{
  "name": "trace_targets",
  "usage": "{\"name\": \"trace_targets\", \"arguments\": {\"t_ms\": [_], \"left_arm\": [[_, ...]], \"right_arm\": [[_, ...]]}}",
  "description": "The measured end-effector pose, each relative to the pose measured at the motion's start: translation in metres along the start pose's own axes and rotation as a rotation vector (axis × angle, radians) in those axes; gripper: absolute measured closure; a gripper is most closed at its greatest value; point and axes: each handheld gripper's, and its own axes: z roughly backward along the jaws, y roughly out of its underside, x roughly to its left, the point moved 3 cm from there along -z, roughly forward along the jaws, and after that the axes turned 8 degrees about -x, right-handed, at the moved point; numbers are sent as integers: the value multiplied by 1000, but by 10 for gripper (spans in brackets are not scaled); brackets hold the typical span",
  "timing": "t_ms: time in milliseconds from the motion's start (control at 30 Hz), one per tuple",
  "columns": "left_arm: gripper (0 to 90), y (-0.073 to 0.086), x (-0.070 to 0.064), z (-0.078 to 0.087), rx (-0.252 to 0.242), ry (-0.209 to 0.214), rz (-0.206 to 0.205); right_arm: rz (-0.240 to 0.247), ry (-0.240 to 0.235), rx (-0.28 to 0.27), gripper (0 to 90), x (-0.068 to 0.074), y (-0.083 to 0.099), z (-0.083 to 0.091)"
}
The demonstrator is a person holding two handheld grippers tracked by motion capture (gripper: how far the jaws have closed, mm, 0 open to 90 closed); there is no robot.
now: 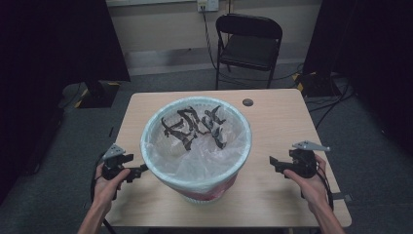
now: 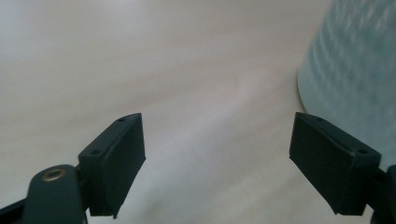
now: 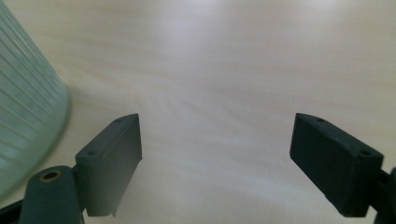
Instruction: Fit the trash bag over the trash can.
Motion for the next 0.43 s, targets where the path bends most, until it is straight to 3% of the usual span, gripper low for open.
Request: {"name": "trace_targets", "arguments": {"t_ms": [100, 267, 433], "left_arm": [[178, 14, -4, -9, 64, 4, -8], [177, 27, -4, -19, 74, -58, -60], [159, 32, -6, -25, 56, -87, -81]], "right_arm": [[19, 31, 48, 162, -2, 26, -9], [65, 88, 59, 163, -3, 40, -16], [52, 94, 68, 159, -4, 42, -20]]}}
